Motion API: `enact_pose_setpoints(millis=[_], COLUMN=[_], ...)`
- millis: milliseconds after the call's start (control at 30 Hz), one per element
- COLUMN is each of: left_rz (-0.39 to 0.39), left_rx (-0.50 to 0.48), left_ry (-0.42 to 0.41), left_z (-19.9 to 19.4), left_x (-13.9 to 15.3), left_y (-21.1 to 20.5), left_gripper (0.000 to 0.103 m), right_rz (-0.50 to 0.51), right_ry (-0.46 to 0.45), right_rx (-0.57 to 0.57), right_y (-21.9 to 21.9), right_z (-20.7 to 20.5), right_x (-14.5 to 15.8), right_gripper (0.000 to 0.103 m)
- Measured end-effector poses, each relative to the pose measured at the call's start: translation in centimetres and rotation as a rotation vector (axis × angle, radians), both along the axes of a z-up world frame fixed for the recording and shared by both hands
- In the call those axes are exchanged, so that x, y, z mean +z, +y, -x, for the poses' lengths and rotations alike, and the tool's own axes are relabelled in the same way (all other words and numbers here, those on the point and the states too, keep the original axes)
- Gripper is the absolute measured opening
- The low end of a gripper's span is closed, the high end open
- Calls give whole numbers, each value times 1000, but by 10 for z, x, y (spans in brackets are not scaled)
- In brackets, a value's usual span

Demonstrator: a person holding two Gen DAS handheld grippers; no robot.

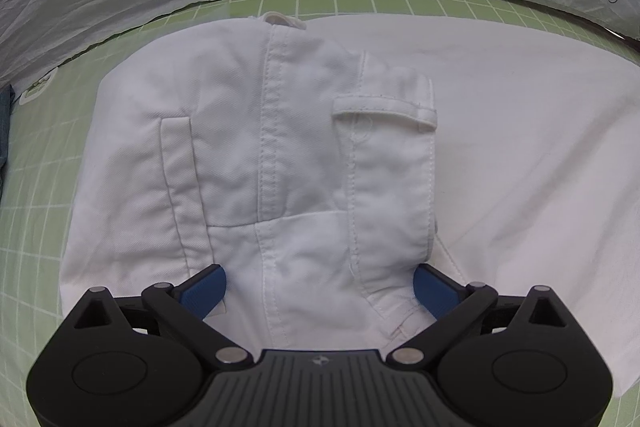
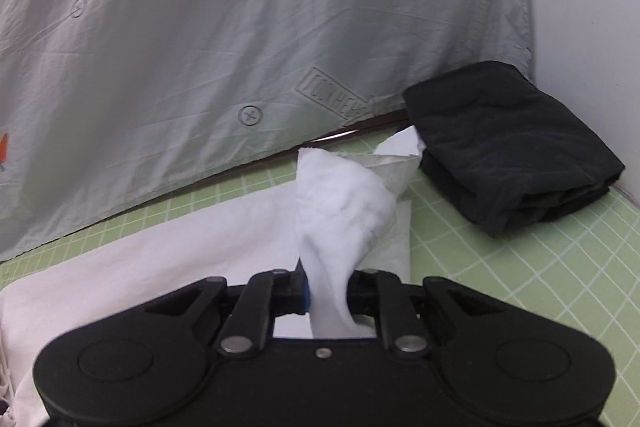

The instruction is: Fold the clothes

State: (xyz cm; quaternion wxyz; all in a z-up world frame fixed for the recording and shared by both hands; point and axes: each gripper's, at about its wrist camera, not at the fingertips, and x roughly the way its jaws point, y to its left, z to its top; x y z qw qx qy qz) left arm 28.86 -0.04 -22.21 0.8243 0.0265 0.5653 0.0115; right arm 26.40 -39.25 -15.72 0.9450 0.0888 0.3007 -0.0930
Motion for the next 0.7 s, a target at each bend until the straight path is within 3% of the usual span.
enact_pose_setpoints(millis=[167, 267, 367, 433, 600, 700], left_rz=[4, 7, 14, 17, 37, 83], left_rx=[1, -2, 0, 2, 26, 51], left_ry=[-13, -17, -24, -23, 2, -9], left_z=[3, 3, 3, 3, -1, 1], left_x=[0, 0, 0, 0, 5, 16], left_y=[0, 1, 0, 1, 2, 8], left_gripper=[100, 100, 100, 100, 100, 99], right_rz=[79, 153, 88, 58, -19, -64], right_ry=[195, 276, 259, 224, 137, 85], right_rx=[171, 197, 214, 198, 157, 132], right_y=[77, 100, 95, 90, 78, 71], right_z=[-13, -12, -12, -16, -24, -30], right_x=[-39, -56, -43, -35, -15, -2], right_gripper=[16, 27, 51, 53, 76, 80])
